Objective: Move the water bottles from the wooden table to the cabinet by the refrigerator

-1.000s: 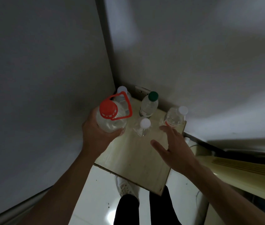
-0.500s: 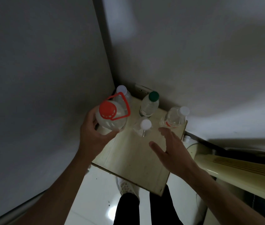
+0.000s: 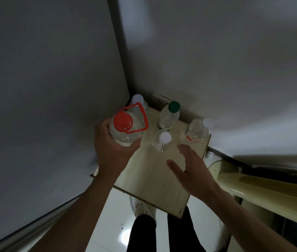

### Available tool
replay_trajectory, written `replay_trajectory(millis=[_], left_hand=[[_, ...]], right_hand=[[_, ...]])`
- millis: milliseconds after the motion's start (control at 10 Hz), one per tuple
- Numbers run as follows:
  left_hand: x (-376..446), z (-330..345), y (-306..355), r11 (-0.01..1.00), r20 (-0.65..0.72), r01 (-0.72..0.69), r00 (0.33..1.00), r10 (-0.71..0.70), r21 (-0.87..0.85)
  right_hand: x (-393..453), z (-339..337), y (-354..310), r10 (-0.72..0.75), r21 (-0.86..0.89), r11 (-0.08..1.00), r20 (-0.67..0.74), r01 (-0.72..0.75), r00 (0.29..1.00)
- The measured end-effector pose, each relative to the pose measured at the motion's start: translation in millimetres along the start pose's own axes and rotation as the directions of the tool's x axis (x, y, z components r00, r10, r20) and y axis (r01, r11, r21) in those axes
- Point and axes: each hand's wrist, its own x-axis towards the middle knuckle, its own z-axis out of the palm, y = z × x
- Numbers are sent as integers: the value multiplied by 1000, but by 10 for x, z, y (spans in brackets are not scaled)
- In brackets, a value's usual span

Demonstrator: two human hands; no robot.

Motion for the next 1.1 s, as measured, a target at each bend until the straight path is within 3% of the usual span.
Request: replay_trajectory(millis=[300, 400, 600, 900, 1100], left_hand=[[83, -188, -142, 993, 227, -117, 967, 117, -10], [59, -185, -98, 993, 234, -122, 965, 117, 8], [-47, -139, 22, 1000, 69, -1, 998, 1, 4], [-120, -167, 37, 999, 104, 32, 994, -31, -5], [-174, -230, 16, 990, 148, 142, 979, -144, 20]], right_hand=[[-12, -38, 41, 7, 19, 1000, -19, -7, 1000], [10, -57, 45, 13, 23, 1000, -24, -13, 1000], [42, -69, 49, 16, 48, 999, -30, -15, 999], [95, -61, 10, -8, 18, 1000, -14, 9, 1000], [110, -158, -61, -34, 8, 999, -43, 34, 999]])
